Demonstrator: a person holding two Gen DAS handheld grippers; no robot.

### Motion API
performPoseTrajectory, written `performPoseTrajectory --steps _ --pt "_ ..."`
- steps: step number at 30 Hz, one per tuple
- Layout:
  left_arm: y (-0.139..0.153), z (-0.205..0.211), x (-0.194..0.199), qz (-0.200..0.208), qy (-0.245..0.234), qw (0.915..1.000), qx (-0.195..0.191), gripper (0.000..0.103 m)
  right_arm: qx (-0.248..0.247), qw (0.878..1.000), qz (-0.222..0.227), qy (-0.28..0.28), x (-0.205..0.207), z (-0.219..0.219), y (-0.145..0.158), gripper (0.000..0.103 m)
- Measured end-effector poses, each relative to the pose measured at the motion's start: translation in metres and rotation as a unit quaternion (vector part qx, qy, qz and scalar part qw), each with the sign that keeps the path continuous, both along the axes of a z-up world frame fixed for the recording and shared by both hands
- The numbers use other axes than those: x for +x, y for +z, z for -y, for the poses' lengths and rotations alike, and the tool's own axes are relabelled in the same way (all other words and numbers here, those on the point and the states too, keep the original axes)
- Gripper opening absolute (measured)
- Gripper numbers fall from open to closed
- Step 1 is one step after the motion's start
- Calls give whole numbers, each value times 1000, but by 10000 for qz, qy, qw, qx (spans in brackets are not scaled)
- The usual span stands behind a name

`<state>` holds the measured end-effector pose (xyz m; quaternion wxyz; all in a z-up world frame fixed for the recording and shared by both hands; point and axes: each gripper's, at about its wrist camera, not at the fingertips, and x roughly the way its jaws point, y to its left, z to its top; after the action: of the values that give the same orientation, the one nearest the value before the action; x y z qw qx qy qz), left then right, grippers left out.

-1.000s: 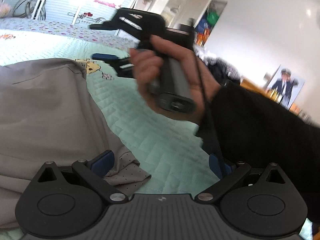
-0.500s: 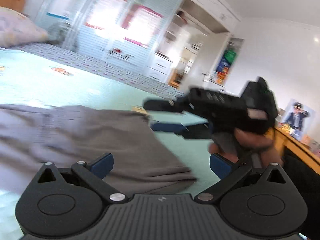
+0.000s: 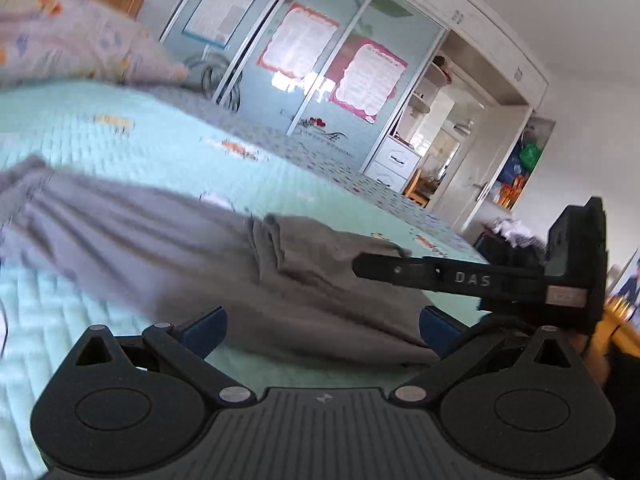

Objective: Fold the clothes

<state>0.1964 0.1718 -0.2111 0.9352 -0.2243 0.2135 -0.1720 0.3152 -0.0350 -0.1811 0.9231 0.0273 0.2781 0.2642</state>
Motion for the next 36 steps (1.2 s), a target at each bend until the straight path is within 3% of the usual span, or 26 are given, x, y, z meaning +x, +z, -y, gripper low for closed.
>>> performPoseTrajectory --steps 4,9,18,20,22,24,25,29,31,36 --pt "-7 -11 -12 -206 170 9996 -50 102 -869 9954 390 -30 -19 -25 -1 78" --pt "-10 -18 -24 -384 374 9986 -28 102 -1499 9869 594 29 -20 -47 -9 70" --pt "-17 -26 -38 -598 615 9963 78 102 -1760 9826 573 -126 -1 -73 -29 63" --pt "-19 -25 -39 -615 608 9962 101 102 -1780 9823 572 -139 2 -77 -32 55" --pt "-20 -24 -38 -632 610 9961 113 102 -1818 9811 628 -224 0 -78 -33 38" --pt "-21 -23 -38 -653 606 9959 149 102 -1755 9816 629 -418 1 -74 -31 14" --pt "-22 -22 -39 -659 603 9959 173 102 -1723 9817 630 -515 1 -73 -31 10" --pt "-22 -20 -40 -659 583 9958 244 102 -1203 9890 455 -731 0 -58 -29 9" --pt "-22 -17 -39 -625 485 9964 292 102 -822 9920 395 -874 -1 -47 -24 4" --pt "-21 -1 -41 -434 8 9978 496 103 301 9893 503 -1338 -12 5 18 3"
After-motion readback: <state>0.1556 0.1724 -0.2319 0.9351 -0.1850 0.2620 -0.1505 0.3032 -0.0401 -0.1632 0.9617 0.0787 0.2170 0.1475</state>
